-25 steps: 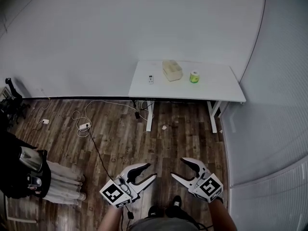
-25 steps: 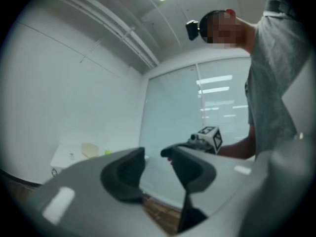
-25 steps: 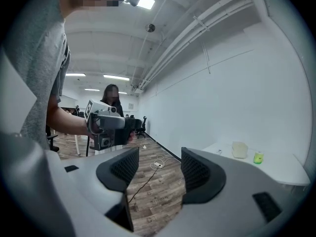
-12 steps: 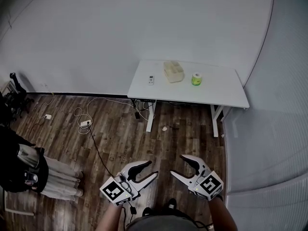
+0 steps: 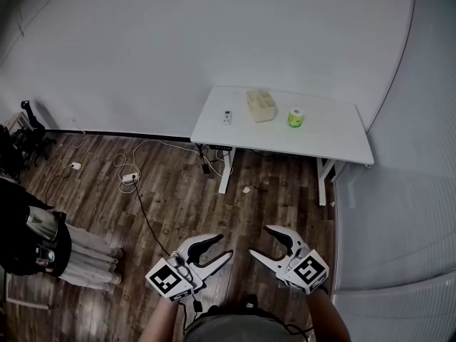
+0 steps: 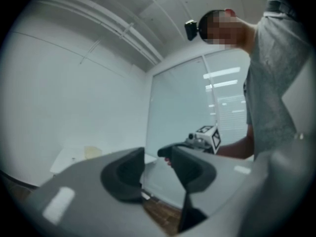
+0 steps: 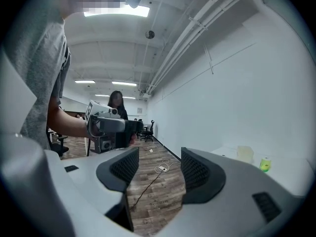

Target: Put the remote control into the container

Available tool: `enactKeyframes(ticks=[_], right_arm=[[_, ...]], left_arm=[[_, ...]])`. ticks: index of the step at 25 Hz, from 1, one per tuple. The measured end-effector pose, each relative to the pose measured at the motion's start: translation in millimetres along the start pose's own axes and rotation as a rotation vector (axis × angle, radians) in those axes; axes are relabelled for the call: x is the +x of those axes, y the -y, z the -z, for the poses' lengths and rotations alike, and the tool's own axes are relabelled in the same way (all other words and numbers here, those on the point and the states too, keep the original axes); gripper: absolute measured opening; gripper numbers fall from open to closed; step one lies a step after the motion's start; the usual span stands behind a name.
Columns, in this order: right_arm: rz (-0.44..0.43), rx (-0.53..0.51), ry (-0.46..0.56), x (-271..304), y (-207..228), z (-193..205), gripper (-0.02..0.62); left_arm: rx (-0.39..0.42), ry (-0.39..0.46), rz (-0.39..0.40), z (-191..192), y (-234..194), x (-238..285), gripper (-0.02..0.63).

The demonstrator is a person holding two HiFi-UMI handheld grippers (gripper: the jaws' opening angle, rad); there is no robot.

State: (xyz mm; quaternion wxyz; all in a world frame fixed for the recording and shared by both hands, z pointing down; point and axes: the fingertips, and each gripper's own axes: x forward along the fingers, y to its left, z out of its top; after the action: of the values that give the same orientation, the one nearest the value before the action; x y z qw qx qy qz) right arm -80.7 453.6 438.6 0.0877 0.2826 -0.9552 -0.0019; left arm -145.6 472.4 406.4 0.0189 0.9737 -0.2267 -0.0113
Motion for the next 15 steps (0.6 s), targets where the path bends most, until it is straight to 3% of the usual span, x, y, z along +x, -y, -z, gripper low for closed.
enactKeyframes(ticks=[15], right_arm=[[-0.043,0.006,-0.012,13,30,5,0.258]], left_arm=[[-0.005,0.028,-0.054,-1,-24,16,0.16]])
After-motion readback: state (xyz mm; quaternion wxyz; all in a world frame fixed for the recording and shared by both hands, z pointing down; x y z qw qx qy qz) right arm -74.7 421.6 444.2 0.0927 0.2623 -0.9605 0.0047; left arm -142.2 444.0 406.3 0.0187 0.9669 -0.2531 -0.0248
